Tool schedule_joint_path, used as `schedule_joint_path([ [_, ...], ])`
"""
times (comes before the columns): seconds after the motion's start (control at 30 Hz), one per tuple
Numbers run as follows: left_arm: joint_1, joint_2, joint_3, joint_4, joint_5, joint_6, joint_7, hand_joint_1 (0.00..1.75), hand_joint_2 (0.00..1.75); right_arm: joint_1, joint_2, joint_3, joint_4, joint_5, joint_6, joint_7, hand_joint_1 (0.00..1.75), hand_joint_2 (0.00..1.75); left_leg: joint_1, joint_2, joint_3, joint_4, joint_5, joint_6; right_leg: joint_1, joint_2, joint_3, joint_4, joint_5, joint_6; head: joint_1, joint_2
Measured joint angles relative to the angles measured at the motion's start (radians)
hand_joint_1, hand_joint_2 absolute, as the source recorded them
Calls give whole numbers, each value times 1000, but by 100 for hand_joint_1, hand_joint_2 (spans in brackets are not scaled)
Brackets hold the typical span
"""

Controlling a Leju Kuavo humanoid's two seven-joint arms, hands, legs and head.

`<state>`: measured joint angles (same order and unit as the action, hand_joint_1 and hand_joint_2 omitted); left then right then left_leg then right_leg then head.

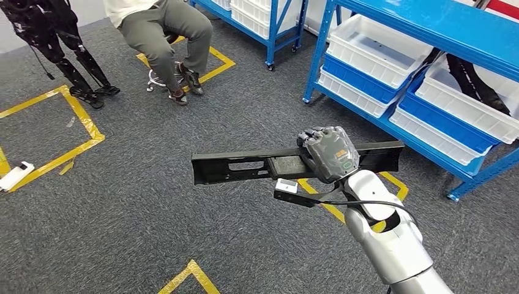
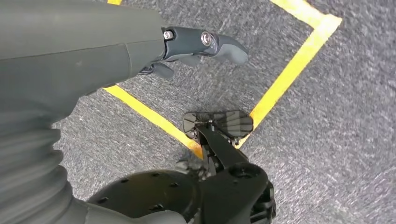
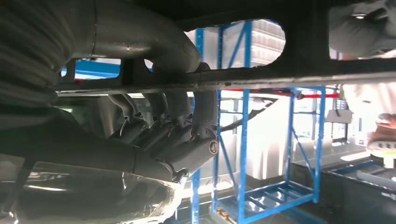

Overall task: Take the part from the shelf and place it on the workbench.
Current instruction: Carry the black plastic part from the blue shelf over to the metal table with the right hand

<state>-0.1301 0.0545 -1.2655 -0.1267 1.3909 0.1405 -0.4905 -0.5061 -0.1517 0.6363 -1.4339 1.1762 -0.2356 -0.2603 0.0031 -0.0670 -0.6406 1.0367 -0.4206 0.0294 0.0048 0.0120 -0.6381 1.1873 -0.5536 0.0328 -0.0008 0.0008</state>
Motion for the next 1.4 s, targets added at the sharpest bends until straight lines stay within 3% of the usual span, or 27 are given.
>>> schedule_joint_path([
  [0.07,-3,-3,-1,0,0,0,1,0,175,-1,0,-3,-9,1,0,2,152,175,-5,-17,-3,1,3,2,17,34,54,-123,52,-25,-4,0],
  [0.1,-4,-4,-2,0,0,-1,1,0,175,-2,0,-4,-12,1,0,3,152,175,-4,-24,-6,0,5,2,25,46,68,-155,65,-36,-5,0],
  [0.13,-5,-5,-2,0,0,-1,1,0,175,-2,1,-5,-15,1,0,4,152,175,-4,-31,-8,0,7,-1,27,47,71,-163,70,-45,-6,0],
  [0.2,-4,-3,-3,0,0,-2,2,0,175,-3,2,-6,-18,2,0,6,152,175,-2,-41,-12,0,11,-9,23,28,78,-175,80,-54,-5,0],
  [0.27,-4,-1,-3,0,0,-2,3,0,175,-3,5,-6,-21,4,0,8,152,175,-4,-11,-29,37,-18,-19,10,7,89,-193,90,-65,-6,0],
  [0.33,-5,0,-4,0,-1,-2,7,0,175,0,8,-6,-23,13,1,11,152,175,-1,36,-78,144,-81,-32,5,-13,93,-200,95,-73,-6,0],
  [0.37,-5,0,-4,0,-1,-2,12,0,175,2,10,-6,-24,18,3,14,152,175,5,47,-107,204,-108,-40,5,-22,92,-200,95,-75,-6,0],
  [0.43,-5,0,-6,0,-4,-2,22,0,175,9,14,-6,-24,30,8,18,152,175,17,61,-129,254,-116,-54,2,-42,90,-199,94,-73,-6,0],
  [0.47,-5,0,-9,0,-5,-2,26,0,175,12,16,-6,-24,35,11,21,152,175,23,68,-111,224,-95,-60,-1,-52,89,-198,92,-71,-6,0],
  [0.53,-7,1,-15,0,-9,-3,33,0,175,13,19,-7,-27,40,12,25,152,175,29,97,-34,92,-41,-68,-4,-68,88,-192,86,-61,-7,0],
  [0.6,-12,1,-22,0,-15,-4,36,0,175,12,19,-9,-32,41,12,26,152,175,26,115,17,3,-15,-60,0,-82,85,-183,78,-47,-5,0],
  [0.7,-18,3,-29,0,-21,-5,37,0,175,16,16,-11,-38,42,12,27,152,175,18,95,19,-13,-10,-32,5,-100,82,-180,74,-28,0,0],
  [0.77,-22,5,-29,0,-20,-4,38,0,175,21,13,-13,-43,42,11,27,152,175,20,81,20,-22,-2,-17,1,-77,66,-145,51,-20,0,0],
  [0.8,-25,5,-29,0,-19,-4,38,0,175,24,10,-14,-45,42,11,28,152,175,23,74,20,-25,2,-10,-2,-56,44,-98,26,-20,1,0],
  [0.87,-29,7,-29,0,-14,-3,39,0,175,33,5,-13,-46,42,11,28,152,175,23,58,17,-25,3,-4,-10,-25,-19,35,-30,-22,2,0],
  [0.93,-26,8,-29,0,-9,-3,40,0,175,44,1,-12,-46,42,11,28,152,175,23,38,15,-24,4,-4,-17,-18,-54,107,-48,-12,2,0],
  [0.97,-24,8,-29,0,-9,-3,41,0,175,47,0,-11,-46,42,11,28,152,175,24,28,14,-24,5,-5,-20,-17,-42,84,-32,-3,2,0],
  [1.03,-22,7,-29,0,-10,-3,41,0,175,48,-2,-11,-46,42,11,28,152,175,26,8,14,-23,7,-10,-31,-1,22,-51,23,16,3,0],
  [1.07,-23,7,-29,0,-10,-3,41,0,175,47,-3,-10,-45,42,11,28,152,175,26,-1,13,-23,8,-15,-32,10,53,-113,46,20,2,0],
  [1.13,-23,7,-29,0,-9,-2,42,0,175,47,-3,-8,-45,42,11,28,152,175,24,-15,7,-23,12,-28,-29,22,79,-168,65,16,1,0],
  [1.2,-20,7,-29,0,-9,-2,44,0,175,47,-2,-6,-45,42,11,28,152,175,26,-24,3,-25,17,-39,-24,10,78,-166,69,4,0,0],
  [1.27,-18,7,-30,0,-8,-1,46,0,175,42,1,-6,-45,42,11,28,152,175,28,-1,-9,-3,0,-45,-27,-3,78,-169,74,-13,-2,0],
  [1.33,-18,7,-29,0,-7,-1,47,0,175,38,3,-5,-45,42,11,27,152,175,27,40,-53,94,-56,-47,-26,-18,79,-171,76,-33,-6,0],
  [1.4,-18,7,-29,0,-7,-1,47,0,175,37,3,-4,-43,41,12,27,152,175,26,56,-112,226,-114,-47,-15,-36,78,-171,75,-42,-7,0],
])
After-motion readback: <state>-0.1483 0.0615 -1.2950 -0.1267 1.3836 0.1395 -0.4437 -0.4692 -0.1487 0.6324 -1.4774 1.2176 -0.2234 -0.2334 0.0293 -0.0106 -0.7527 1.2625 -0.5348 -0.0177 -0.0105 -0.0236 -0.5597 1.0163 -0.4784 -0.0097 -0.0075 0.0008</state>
